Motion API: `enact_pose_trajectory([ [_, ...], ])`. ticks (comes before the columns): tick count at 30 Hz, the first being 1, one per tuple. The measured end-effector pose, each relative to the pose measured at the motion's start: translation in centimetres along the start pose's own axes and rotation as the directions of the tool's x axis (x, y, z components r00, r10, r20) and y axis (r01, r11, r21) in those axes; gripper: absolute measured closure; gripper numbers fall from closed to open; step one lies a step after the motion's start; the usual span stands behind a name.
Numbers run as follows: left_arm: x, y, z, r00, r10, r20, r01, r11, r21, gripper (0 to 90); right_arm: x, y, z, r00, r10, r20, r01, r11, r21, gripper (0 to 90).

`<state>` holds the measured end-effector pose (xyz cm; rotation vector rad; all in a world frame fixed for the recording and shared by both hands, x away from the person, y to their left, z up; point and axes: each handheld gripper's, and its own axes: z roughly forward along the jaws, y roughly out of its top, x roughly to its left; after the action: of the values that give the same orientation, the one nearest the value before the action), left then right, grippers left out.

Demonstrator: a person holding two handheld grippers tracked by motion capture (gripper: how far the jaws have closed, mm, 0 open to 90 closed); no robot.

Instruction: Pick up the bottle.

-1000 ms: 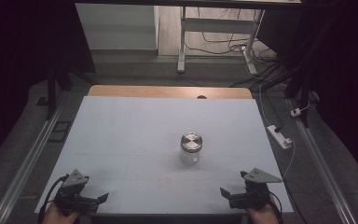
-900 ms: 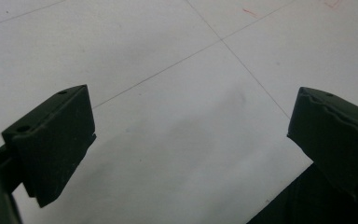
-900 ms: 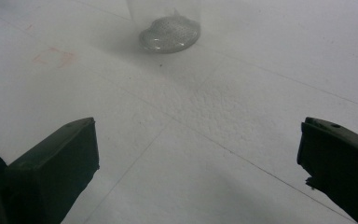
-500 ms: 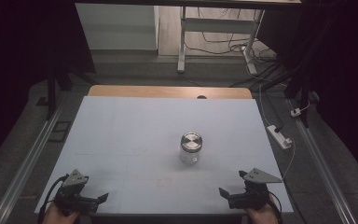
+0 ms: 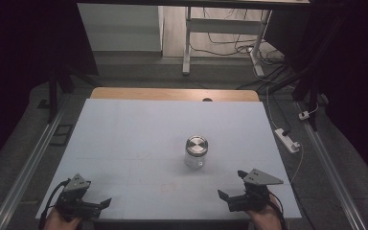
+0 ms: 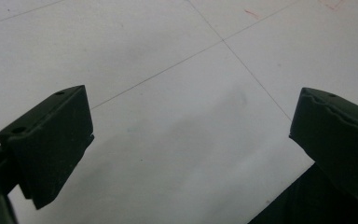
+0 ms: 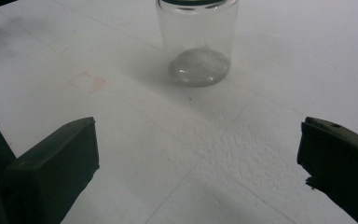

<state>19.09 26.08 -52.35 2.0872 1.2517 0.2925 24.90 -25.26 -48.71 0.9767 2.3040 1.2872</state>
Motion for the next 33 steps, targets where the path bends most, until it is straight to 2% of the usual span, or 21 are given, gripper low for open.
enact_pose_trajectory([
  [17,0.0,0.0,-0.1,1.0000,0.000,-0.009,0.000,1.0000,-0.006,0.0,0.2,1.6,2.0,0.9980,-0.020,-0.060,0.020,1.000,-0.009,0.0],
  [25,0.3,-0.2,-0.4,0.9996,-0.026,0.006,0.026,0.9991,-0.034,0.0,0.1,2.7,3.4,0.9964,-0.039,-0.076,0.038,0.999,-0.015,0.0],
  [33,0.2,-0.1,-0.4,1.0000,0.001,-0.004,-0.001,0.9993,-0.038,0.0,-0.2,4.0,5.1,0.9941,-0.040,-0.100,0.038,0.999,-0.018,0.0],
])
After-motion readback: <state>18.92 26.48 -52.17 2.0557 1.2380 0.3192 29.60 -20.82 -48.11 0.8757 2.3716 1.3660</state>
